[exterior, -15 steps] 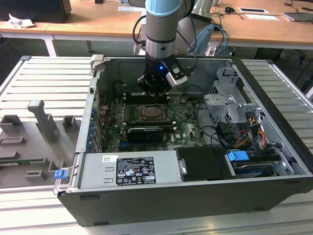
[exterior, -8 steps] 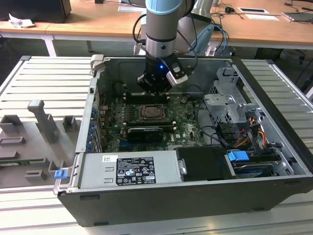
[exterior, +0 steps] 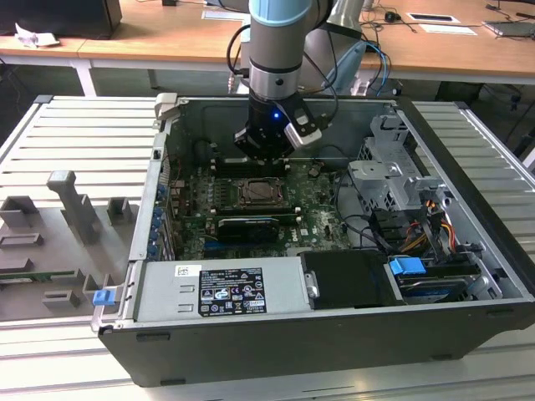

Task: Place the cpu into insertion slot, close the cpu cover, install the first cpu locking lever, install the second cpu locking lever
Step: 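Install the second cpu locking lever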

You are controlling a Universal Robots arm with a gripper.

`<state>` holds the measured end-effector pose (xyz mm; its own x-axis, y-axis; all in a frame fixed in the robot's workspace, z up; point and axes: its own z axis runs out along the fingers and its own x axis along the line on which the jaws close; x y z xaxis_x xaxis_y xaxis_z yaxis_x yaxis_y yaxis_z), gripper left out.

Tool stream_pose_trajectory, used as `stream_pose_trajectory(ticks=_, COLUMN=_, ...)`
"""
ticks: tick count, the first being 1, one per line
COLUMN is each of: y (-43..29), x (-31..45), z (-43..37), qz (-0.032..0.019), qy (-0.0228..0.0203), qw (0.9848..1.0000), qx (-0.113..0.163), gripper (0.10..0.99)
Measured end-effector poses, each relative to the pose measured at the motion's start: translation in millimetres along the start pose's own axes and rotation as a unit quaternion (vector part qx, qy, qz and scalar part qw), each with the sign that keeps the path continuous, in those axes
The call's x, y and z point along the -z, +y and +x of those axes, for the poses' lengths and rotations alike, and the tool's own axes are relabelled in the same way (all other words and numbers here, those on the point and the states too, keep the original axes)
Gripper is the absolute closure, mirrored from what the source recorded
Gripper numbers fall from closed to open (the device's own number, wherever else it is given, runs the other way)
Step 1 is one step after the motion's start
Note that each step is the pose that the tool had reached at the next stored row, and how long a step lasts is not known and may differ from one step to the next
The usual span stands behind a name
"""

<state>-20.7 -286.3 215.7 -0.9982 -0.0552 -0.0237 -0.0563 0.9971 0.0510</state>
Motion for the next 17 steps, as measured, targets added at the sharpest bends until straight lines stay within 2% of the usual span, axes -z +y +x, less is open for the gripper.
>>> stream_pose_trajectory(ticks=17, y=-6.9, x=0.4, z=0.4, qz=0.0000, qy=0.0000, qw=1.0000, qx=0.000, gripper=0.980)
